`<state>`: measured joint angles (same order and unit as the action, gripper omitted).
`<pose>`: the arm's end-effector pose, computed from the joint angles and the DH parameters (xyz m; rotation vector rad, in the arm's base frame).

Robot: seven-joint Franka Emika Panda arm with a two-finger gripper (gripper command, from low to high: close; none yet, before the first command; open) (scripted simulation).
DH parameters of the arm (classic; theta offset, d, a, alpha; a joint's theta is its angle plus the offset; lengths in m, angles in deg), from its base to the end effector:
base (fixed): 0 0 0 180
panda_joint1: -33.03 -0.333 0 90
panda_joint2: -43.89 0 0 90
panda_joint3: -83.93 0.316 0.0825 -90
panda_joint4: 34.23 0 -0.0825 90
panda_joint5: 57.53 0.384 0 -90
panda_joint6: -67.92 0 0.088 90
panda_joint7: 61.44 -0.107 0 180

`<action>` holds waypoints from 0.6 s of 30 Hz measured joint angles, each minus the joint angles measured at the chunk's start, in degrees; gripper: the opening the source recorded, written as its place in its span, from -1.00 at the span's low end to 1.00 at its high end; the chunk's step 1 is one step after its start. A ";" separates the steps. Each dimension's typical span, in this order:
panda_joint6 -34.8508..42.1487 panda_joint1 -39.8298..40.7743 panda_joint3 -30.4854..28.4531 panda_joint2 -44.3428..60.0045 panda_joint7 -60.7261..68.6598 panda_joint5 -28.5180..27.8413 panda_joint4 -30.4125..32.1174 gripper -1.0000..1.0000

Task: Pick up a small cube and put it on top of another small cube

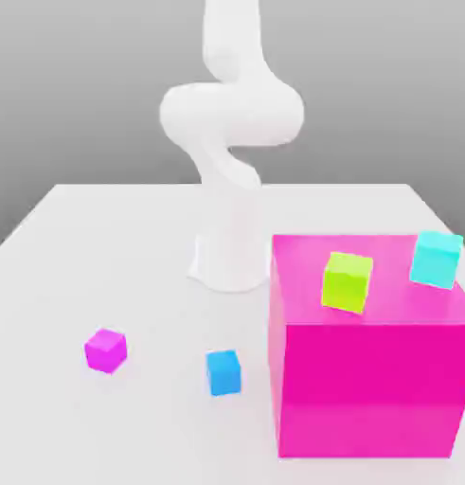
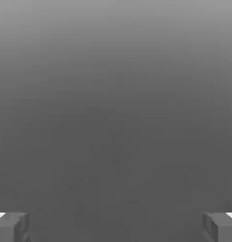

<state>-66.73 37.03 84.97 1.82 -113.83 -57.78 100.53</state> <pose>0.3736 -0.0171 0.6665 -2.3875 1.2493 -0.9487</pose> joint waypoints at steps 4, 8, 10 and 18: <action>-4.75 6.67 1.65 6.23 -10.74 -0.32 4.91 0.00; -9.32 12.71 2.78 12.26 -21.28 -0.89 9.64 0.00; -11.60 15.70 3.26 15.27 -26.52 -1.15 12.00 0.00; -20.70 26.66 3.97 27.28 -47.39 -2.12 21.43 0.00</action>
<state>-87.43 63.69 88.95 29.09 -161.22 -59.90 121.96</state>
